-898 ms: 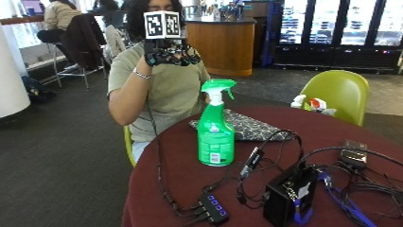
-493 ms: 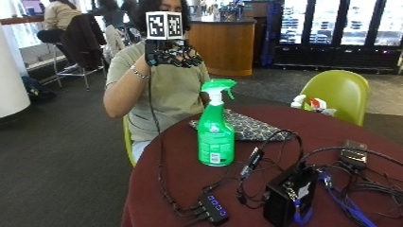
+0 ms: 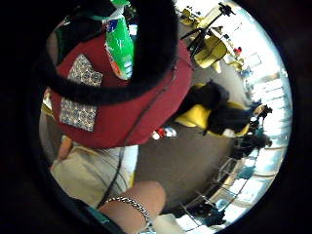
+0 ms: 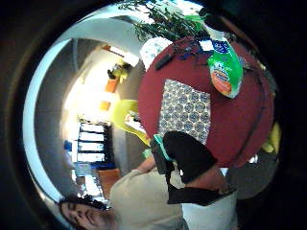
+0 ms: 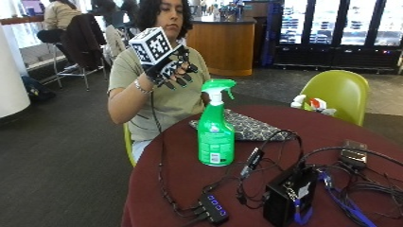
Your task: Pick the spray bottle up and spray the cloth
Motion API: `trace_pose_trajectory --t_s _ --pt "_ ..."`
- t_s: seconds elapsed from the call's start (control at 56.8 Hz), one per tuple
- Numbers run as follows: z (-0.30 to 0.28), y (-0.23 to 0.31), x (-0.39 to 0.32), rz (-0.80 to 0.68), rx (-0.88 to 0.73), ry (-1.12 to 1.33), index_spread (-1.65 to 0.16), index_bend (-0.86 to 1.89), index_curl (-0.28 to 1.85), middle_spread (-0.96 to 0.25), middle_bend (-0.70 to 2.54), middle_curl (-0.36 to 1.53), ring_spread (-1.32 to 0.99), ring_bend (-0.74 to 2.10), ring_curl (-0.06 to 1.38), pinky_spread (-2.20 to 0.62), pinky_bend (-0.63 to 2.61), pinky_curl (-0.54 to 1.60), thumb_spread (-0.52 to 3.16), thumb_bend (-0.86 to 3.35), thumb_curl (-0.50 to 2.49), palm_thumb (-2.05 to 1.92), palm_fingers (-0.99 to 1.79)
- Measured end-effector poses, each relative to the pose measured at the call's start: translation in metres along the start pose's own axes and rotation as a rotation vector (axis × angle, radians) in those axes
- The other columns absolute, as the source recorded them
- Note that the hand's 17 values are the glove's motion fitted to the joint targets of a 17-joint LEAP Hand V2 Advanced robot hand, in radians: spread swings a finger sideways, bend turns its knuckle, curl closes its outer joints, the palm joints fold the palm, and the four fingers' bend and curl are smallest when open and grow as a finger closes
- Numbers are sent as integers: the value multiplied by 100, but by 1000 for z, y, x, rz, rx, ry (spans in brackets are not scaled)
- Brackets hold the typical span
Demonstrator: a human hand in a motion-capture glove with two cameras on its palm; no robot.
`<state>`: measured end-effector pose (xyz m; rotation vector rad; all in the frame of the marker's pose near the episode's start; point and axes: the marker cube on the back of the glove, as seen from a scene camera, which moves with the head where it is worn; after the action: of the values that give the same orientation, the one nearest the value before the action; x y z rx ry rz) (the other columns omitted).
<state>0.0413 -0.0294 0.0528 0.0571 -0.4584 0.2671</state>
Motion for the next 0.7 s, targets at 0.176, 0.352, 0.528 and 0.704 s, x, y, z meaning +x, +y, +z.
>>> trace_pose_trajectory --t_s 0.176,0.352,0.528,0.704 --pt "25 -11 14 42 130 -358 -39 10 22 1 18 29 -6 42 30 21 40 34 107 -1 30 46 46" --pt "53 -34 20 131 263 -627 -37 8 20 0 19 31 -8 49 33 17 49 37 104 -2 32 53 58" --pt "66 -59 31 189 371 -668 -34 9 18 -3 22 34 -10 52 35 12 55 38 100 -1 35 63 70" --pt "79 -90 32 299 604 -663 -30 14 25 -12 23 38 -16 51 36 -9 53 37 94 4 43 84 109"
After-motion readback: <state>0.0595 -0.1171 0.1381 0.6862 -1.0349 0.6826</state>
